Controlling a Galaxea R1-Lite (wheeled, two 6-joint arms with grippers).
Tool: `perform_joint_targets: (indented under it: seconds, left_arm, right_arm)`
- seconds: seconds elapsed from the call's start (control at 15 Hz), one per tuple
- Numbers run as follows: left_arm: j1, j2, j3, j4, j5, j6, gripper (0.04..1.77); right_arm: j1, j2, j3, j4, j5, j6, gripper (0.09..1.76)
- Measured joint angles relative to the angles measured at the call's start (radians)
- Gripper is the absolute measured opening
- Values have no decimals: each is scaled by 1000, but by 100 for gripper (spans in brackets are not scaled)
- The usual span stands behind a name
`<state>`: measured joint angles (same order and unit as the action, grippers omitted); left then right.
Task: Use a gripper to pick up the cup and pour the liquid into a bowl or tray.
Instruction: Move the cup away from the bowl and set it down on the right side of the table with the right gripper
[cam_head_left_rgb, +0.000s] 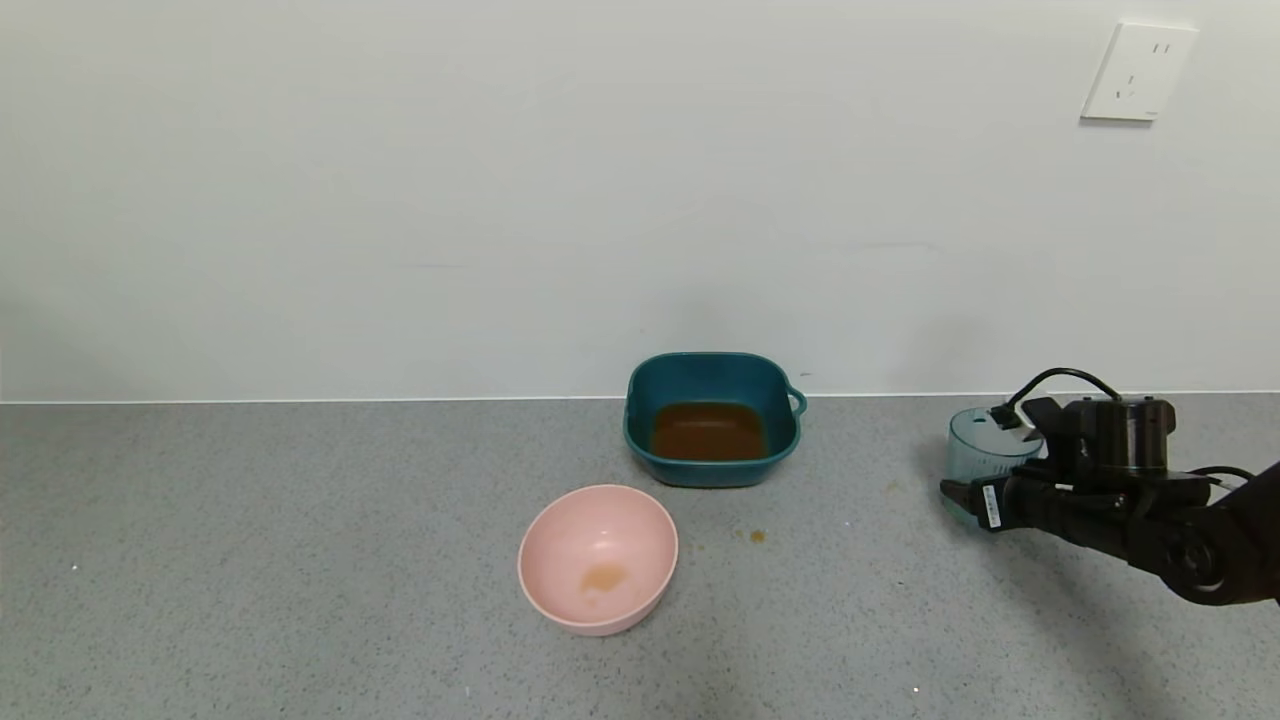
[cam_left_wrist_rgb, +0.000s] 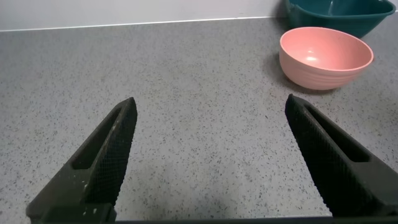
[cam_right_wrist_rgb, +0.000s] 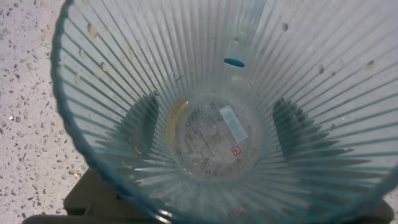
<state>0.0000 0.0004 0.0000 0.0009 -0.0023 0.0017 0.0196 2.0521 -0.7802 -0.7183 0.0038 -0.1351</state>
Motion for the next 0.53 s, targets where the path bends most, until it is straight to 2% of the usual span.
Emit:
perform_joint_targets:
  seconds: [0.33,0.53]
  left_arm:
    - [0,0,0,1,0,0,172]
    - [0,0,0,0,1,0,172]
  right_arm:
    - [0,6,1,0,-2,-3,130]
    - [0,8,6,-15,-1,-11,144]
